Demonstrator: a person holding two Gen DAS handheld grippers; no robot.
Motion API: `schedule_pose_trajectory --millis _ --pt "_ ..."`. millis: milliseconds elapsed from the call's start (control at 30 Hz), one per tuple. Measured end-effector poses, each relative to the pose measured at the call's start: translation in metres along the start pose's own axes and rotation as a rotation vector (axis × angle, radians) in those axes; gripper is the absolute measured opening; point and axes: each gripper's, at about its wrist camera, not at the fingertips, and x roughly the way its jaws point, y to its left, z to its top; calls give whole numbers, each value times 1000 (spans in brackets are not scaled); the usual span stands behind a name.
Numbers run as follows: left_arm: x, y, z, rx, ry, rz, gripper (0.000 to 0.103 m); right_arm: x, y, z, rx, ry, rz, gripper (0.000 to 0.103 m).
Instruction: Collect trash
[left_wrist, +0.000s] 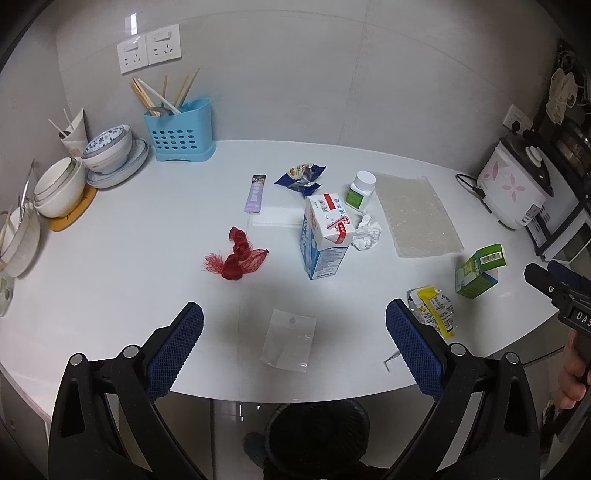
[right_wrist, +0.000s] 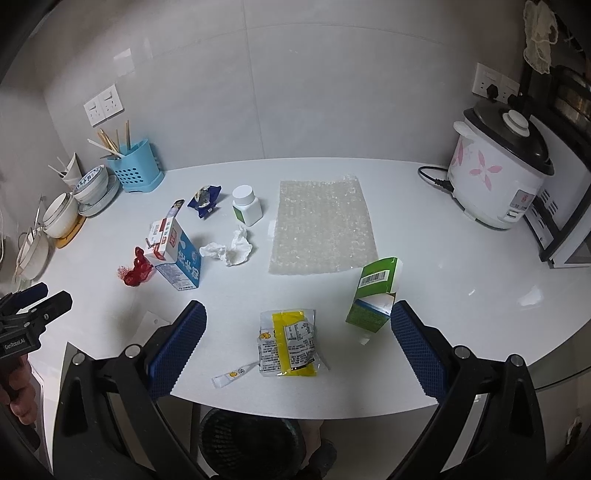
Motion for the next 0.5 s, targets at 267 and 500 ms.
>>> schedule_pose_trajectory --millis 267,500 --pt "-1 -3 4 9 7 -2 97 -6 2 3 1 -12 -9 96" --pt "-4 -5 0 10 8 -11 97 -10 5 2 -9 -19 -7 96"
